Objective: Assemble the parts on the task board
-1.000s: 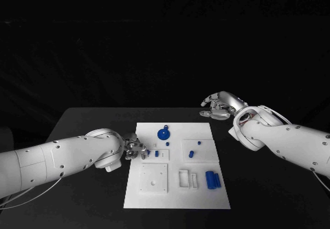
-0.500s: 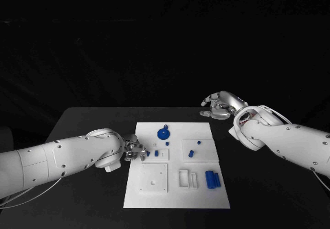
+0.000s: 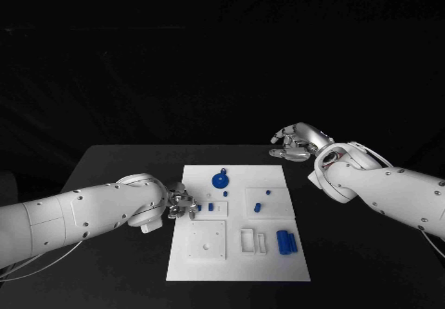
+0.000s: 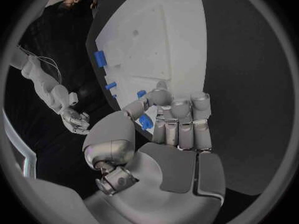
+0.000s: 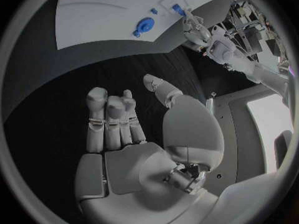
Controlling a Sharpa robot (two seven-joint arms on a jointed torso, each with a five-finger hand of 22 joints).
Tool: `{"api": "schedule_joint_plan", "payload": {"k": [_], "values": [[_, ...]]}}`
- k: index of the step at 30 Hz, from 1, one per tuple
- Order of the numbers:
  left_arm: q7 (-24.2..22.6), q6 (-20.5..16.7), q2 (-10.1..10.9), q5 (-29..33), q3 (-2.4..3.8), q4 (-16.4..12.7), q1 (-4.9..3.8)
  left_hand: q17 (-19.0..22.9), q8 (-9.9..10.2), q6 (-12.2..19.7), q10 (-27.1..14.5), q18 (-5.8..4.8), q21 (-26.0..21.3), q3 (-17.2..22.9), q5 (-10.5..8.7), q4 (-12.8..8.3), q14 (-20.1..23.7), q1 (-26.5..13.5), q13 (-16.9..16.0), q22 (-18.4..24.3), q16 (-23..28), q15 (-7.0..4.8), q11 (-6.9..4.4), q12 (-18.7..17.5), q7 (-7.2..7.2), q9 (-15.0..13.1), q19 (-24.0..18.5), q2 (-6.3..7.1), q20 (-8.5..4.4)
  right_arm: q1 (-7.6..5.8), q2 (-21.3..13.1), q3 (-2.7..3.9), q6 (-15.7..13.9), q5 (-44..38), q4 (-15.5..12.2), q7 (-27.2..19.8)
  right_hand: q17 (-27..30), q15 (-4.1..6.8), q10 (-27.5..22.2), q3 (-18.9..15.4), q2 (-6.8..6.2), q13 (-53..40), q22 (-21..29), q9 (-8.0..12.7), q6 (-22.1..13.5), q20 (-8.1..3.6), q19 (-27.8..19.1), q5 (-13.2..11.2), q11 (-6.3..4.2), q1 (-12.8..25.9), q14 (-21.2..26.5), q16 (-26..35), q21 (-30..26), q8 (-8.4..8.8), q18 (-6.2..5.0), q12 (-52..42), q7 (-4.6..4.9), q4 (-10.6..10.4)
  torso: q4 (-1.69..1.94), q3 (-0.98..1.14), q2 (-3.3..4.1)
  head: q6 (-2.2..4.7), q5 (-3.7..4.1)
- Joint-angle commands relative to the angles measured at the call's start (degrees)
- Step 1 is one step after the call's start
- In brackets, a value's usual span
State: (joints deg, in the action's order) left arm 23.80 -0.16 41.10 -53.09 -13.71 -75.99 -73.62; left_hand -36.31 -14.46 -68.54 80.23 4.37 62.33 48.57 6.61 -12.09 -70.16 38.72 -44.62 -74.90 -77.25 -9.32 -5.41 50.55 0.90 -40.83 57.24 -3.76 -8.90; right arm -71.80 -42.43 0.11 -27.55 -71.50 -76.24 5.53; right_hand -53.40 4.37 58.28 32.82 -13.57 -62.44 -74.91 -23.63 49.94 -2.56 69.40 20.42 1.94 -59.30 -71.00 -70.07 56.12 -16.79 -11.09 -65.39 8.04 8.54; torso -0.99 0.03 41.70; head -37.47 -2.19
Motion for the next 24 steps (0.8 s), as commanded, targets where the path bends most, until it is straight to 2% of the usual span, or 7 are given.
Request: {"api": "schedule_joint_plan", "payload": {"k": [1, 10, 16, 20, 24], "values": [[0.0, 0.9, -0.1, 0.2, -0.01, -0.1, 0.08, 0.1, -0.1, -0.3, 0.3, -0.17, 0.3, 0.0, -0.43, 0.1, -1.1, -0.5, 0.1, -0.8, -0.2, -1.47, -0.05, 0.0, 0.01, 0.1, 0.4, -0.05, -6.37, 0.04, 0.1, 0.01, 0.6, -0.5, 0.0, -0.3, -0.1, 0.06, -0.4, 0.1, -0.03, 0.1, -0.9, 0.1, -0.1, -0.4, -0.2, 0.2, -0.07, -0.7, 0.0, 0.4, -0.4, -0.12, -3.91, -0.2, 0.32, -0.1, -0.01, 0.0, 0.02, 0.02, -0.01], [-0.5, 0.4, -0.2, 0.4, 0.0, 0.0, 0.08, 0.1, -0.1, -0.4, 0.4, -0.14, 0.2, -0.1, -2.29, 1.3, -1.1, -1.1, 0.1, -0.7, -0.1, -1.42, -0.04, -0.1, 0.01, 0.2, 0.4, 0.88, -6.39, 0.07, 0.1, 0.01, 0.6, -0.5, 0.0, -0.3, -0.1, 0.06, -0.4, 0.1, -0.02, 0.1, -0.9, 0.1, -0.1, -0.39, -0.2, 0.2, -0.07, -0.7, 0.0, 0.4, -0.4, -0.12, -3.91, -0.2, 0.32, -0.1, -0.01, 0.0, 0.01, 0.06, -0.02], [-0.7, 0.2, -0.3, 0.5, 0.0, 0.1, 0.08, 0.1, -0.1, -0.4, 0.5, -0.07, 0.2, -0.3, -3.38, 2.0, -1.2, -1.2, 0.1, -0.7, -0.1, -1.43, -0.05, -0.1, -0.01, 0.3, 0.5, 2.99, -6.45, 0.09, 0.1, 0.01, 0.6, -0.5, 0.1, -0.2, -0.1, 0.06, -0.4, 0.1, -0.01, 0.1, -0.9, 0.1, -0.1, -0.39, -0.2, 0.2, -0.07, -0.7, 0.0, 0.4, -0.4, -0.12, -3.91, -0.2, 0.32, 0.0, -0.03, 0.0, 0.0, 0.06, 0.0], [-0.8, 0.3, -0.3, 0.6, 0.0, 0.1, 0.08, 0.1, -0.1, -0.4, 0.5, -0.02, 0.3, -1.0, -3.72, 2.3, -1.2, -1.1, 0.1, -0.7, -0.1, -1.43, -0.03, -0.1, 0.02, 0.3, 0.6, 4.97, -6.47, 0.1, 0.1, 0.01, 0.6, -0.5, 0.1, -0.2, -0.1, 0.06, -0.4, 0.1, -0.01, 0.1, -0.9, 0.1, -0.1, -0.39, -0.2, 0.2, -0.07, -0.7, 0.0, 0.4, -0.4, -0.12, -3.91, -0.2, 0.32, 0.0, -0.02, 0.02, 0.02, 0.07, 0.02], [-0.9, 0.3, -0.3, 0.7, 0.0, 0.2, 0.08, 0.1, -0.1, -0.3, 0.5, 0.01, 0.3, -1.6, -3.73, 2.4, -1.1, -0.9, 0.1, -0.6, -0.1, -1.43, -0.01, -0.1, 0.03, 0.2, 0.6, 5.76, -6.49, 0.11, 0.1, 0.01, 0.6, -0.5, 0.1, -0.2, -0.1, 0.06, -0.4, 0.1, -0.01, 0.1, -0.9, 0.1, -0.1, -0.39, -0.2, 0.2, -0.07, -0.7, 0.0, 0.4, -0.4, -0.12, -3.91, -0.2, 0.32, 0.0, 0.0, 0.03, 0.02, 0.04, 0.02]]}}
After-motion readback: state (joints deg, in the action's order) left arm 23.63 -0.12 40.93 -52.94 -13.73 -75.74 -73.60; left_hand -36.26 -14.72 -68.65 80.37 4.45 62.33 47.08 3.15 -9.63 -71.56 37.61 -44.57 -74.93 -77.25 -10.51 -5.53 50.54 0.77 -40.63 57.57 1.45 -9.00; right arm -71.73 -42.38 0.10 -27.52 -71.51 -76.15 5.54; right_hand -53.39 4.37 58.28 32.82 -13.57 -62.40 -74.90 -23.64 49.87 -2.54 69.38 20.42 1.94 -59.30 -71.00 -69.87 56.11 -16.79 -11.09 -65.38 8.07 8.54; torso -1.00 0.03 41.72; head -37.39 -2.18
